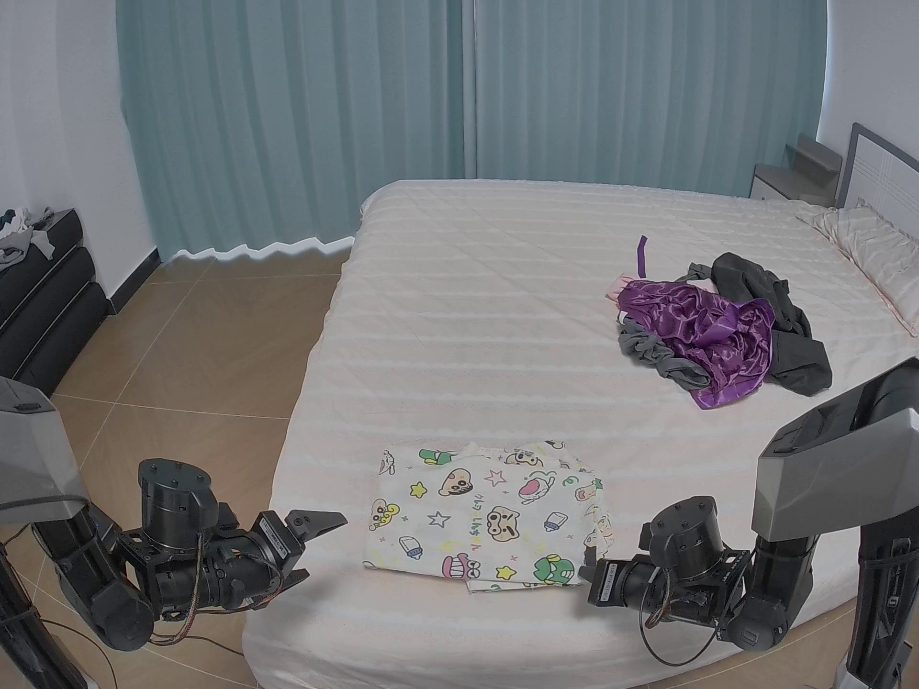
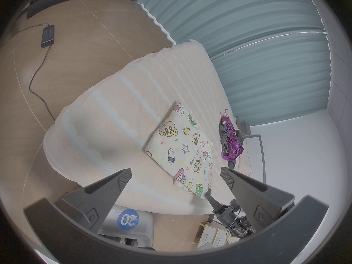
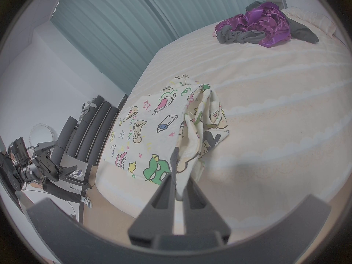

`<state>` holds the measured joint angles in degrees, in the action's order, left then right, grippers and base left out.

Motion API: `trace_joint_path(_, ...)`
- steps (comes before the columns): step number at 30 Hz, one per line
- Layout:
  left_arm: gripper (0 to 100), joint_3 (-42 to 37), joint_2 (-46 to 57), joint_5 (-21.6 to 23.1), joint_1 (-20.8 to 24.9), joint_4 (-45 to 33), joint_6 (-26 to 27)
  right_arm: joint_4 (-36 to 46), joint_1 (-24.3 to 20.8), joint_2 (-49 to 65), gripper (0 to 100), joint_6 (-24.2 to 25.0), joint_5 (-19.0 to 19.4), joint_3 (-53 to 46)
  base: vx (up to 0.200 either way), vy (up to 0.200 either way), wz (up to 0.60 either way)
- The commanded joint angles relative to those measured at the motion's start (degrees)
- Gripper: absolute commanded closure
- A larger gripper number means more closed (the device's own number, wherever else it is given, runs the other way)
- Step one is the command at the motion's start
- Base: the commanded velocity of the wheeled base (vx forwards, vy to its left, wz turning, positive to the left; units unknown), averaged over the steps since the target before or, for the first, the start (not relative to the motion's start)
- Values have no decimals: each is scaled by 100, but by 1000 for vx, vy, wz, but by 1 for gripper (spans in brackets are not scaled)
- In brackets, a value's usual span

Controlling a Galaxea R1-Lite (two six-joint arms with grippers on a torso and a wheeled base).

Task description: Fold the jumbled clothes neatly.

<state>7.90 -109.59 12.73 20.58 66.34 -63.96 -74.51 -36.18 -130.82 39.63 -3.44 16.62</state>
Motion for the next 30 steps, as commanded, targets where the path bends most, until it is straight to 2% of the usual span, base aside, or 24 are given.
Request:
trace_joint_path(1, 0, 1, -9, 2, -1, 2, -2, -2, 32, -14, 0, -34, 1, 0, 0, 0, 0)
trace_joint_path(10, 0, 1, -18, 2, -1, 2, -2, 15, 577, 338, 0, -228, 71, 501, 0, 0, 0)
trace_joint_path(12, 0, 1, -18, 2, -1, 2, -2, 226, 762, 329, 0, -245, 80, 958, 0, 0, 0)
trace_joint_path(16, 0, 1, -27, 2, -1, 2, -2, 1369, 999, 144, 0, -237, 115, 2083, 0, 0, 0)
trace_joint_path(24, 0, 1, -45, 2, -1, -7, -2, 2028, 1096, -664, 0, -237, 133, 3190, 0, 0, 0)
trace_joint_path(30, 0, 1, -97, 2, -1, 2, 7, 2116, 1078, -770, 0, -237, 133, 3375, 0, 0, 0)
